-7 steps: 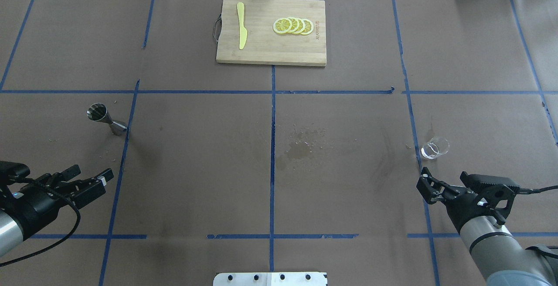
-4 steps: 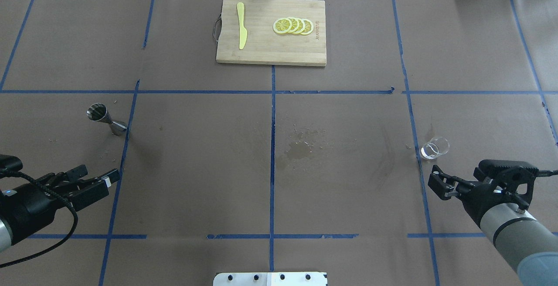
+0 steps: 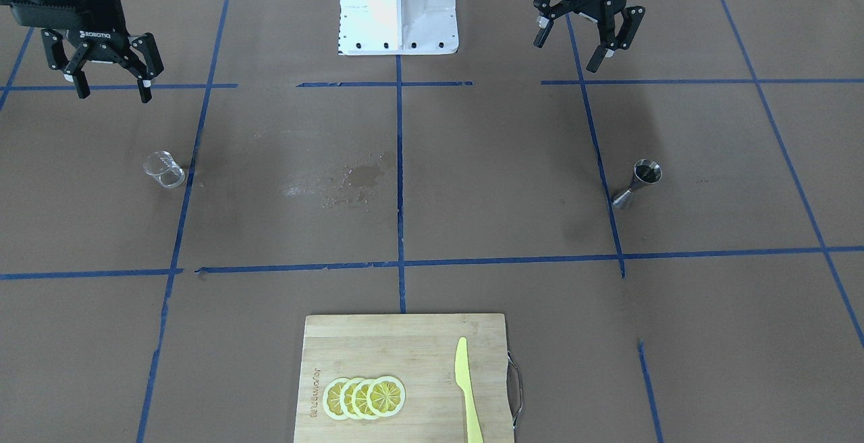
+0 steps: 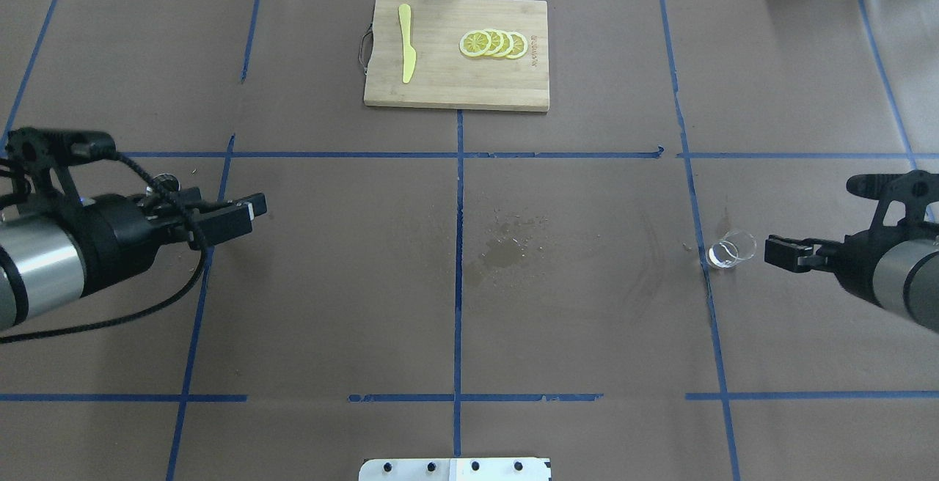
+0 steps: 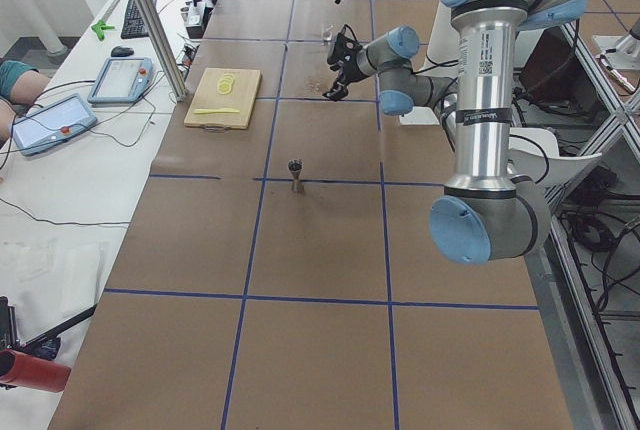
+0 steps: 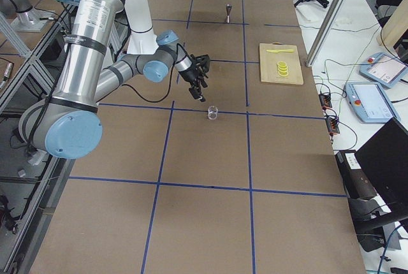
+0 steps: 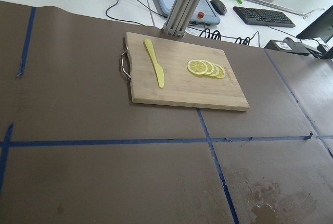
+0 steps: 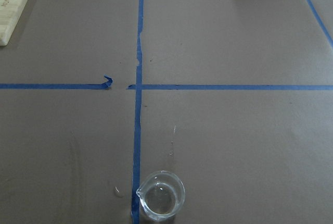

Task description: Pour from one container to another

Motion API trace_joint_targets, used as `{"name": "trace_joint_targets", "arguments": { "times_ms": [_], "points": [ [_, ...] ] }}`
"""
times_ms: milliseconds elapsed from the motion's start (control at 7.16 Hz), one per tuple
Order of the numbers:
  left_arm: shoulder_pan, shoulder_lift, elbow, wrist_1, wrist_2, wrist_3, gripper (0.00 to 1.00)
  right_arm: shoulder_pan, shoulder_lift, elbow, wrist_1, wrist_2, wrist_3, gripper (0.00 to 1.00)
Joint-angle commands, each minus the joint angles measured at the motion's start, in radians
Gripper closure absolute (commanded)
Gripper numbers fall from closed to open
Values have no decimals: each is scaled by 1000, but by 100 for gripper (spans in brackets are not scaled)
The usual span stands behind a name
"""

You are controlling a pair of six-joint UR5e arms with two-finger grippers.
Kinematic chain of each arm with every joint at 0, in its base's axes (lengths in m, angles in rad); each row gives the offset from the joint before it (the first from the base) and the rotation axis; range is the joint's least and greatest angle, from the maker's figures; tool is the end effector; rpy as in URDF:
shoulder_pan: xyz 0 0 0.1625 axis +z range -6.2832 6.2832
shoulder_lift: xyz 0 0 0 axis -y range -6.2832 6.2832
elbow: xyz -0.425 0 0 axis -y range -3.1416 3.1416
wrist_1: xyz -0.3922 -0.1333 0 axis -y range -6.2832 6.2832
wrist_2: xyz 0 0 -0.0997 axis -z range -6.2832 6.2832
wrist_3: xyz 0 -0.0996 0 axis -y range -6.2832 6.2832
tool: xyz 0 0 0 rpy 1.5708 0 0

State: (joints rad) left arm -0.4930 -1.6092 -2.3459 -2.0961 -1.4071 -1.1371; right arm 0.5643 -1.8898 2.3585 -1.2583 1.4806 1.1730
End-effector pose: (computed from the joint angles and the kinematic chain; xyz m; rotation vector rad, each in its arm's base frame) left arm 0.2854 -0.3231 0.2277 0.7213 1.1337 -0.1597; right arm -0.2258 -0.3113 0.3891 0.4378 -0.6535 0.1931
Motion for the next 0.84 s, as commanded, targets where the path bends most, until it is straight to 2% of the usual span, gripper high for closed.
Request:
{"name": "trace_joint_targets", "arguments": {
  "times_ms": [0, 140, 279, 419, 698],
  "points": [
    [-198, -106, 28, 128, -230, 139, 0, 296, 46, -10, -76, 359, -285, 0],
    [-317, -104, 69, 128, -365, 255, 0, 409, 88, -16, -172, 482, -425, 0],
    [-449, -101, 118, 130, -506, 405, 0, 498, 110, -16, -261, 560, -547, 0],
    [-573, -89, 205, 130, -627, 551, 0, 570, 110, -50, -282, 610, -631, 0],
    [-766, -71, 406, 155, -764, 803, 0, 659, 115, -145, -288, 710, -752, 0]
  ]
}}
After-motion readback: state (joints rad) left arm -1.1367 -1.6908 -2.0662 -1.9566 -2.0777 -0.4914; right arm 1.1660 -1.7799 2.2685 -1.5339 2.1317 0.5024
